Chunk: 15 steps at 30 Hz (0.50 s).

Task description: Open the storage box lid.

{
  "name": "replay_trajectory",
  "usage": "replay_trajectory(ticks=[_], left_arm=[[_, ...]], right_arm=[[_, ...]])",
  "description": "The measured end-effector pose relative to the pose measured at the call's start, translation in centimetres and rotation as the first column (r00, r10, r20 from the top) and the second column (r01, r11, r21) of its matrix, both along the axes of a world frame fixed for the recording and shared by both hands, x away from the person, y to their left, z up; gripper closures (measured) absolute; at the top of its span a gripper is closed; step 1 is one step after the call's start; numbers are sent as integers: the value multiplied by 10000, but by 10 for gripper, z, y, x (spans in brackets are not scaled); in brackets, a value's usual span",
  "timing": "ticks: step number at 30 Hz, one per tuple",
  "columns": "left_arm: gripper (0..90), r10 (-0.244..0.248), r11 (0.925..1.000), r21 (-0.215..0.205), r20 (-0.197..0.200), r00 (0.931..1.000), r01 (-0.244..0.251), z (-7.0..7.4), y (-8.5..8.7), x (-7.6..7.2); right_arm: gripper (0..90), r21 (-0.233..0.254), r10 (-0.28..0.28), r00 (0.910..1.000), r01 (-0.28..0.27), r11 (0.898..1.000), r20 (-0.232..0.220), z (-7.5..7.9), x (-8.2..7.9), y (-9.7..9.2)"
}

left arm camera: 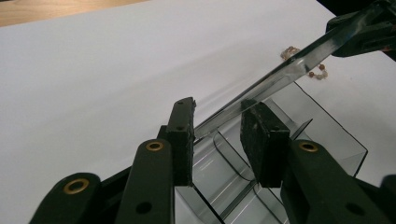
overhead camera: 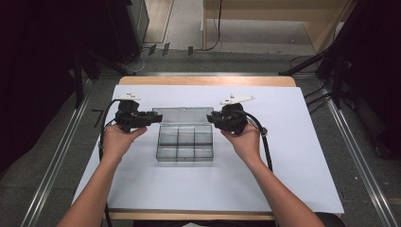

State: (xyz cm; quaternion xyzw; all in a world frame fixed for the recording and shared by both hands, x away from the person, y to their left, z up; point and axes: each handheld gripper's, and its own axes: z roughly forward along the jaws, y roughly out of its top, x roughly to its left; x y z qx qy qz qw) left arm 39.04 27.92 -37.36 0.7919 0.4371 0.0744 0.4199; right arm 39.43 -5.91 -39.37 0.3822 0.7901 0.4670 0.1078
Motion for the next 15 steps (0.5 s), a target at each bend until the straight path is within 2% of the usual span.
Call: replay_trajectory(ticks=[15], left_arm=[[658,69,10000,-35,-63,10000,-69,-4,-3,11]], right_arm=[[729,25,-151,9999,151,9999,-70,-4,9,3]])
